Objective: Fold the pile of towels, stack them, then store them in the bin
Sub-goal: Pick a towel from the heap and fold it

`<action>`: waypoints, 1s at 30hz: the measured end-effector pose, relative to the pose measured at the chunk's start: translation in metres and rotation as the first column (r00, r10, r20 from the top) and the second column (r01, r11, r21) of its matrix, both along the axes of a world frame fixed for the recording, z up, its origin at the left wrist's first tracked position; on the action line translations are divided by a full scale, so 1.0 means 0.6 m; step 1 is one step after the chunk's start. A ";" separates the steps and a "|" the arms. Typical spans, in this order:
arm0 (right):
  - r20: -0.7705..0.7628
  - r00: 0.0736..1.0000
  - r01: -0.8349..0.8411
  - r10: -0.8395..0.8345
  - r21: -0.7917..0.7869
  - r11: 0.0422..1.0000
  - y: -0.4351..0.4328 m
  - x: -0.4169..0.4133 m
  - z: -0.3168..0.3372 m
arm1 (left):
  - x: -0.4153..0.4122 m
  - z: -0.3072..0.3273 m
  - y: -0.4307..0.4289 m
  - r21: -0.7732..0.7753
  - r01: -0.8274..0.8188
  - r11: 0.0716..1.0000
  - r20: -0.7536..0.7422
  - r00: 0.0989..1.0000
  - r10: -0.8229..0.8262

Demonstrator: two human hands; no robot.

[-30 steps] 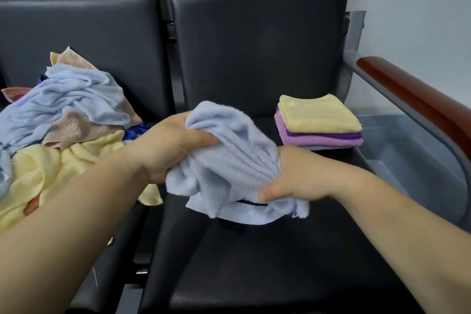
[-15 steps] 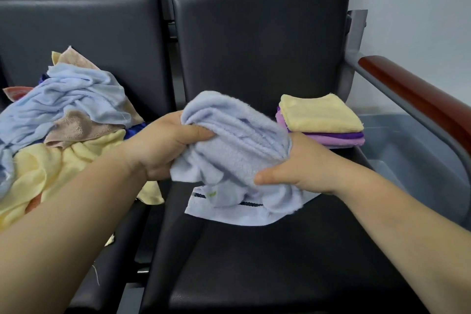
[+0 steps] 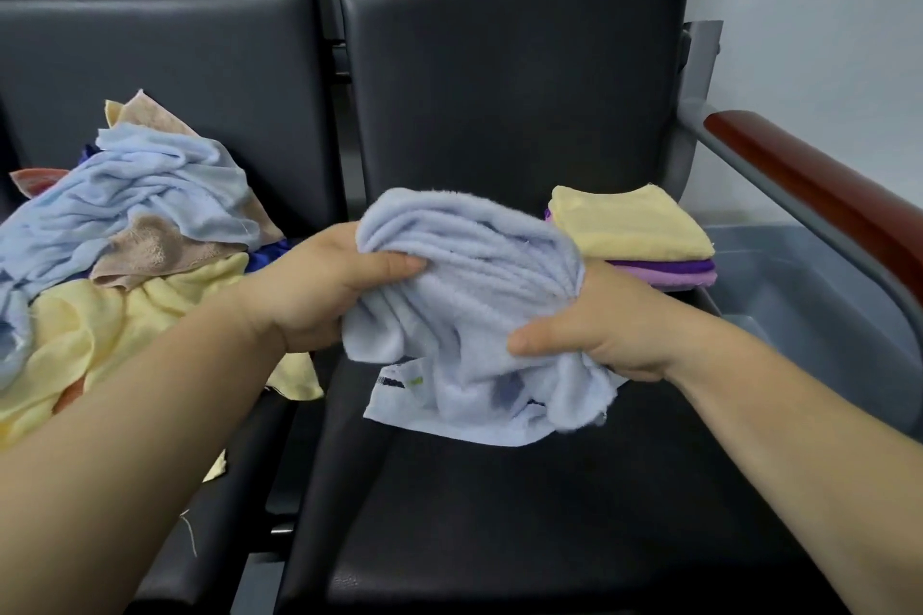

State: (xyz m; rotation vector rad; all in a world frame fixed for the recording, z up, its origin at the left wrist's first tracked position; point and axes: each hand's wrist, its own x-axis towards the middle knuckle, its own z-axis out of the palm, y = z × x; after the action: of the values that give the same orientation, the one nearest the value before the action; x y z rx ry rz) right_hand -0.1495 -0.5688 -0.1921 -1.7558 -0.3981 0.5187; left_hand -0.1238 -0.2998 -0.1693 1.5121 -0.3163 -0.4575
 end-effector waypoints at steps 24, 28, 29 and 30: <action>0.371 0.928 0.273 -0.026 -0.633 0.724 0.000 0.008 0.011 | -0.006 -0.013 -0.029 0.719 -0.028 0.694 0.315 0.904 -0.290; 0.222 0.955 0.232 -0.198 -0.141 0.962 -0.003 0.006 0.005 | 0.000 -0.008 -0.016 0.837 -0.086 0.541 0.251 0.938 -0.239; 0.207 0.956 0.221 -0.209 -0.036 0.975 -0.002 0.006 0.002 | 0.003 -0.006 -0.008 0.767 -0.092 0.636 0.244 0.957 -0.155; 0.181 0.963 0.196 -0.202 0.051 0.979 0.000 0.007 0.002 | 0.003 -0.004 -0.002 0.629 -0.100 0.771 0.222 0.973 -0.055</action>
State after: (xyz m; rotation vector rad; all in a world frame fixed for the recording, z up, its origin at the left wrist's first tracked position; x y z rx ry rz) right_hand -0.1456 -0.5685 -0.1907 -1.7956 -0.3530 0.2045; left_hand -0.1222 -0.3012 -0.1716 2.2515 -0.3390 -0.3867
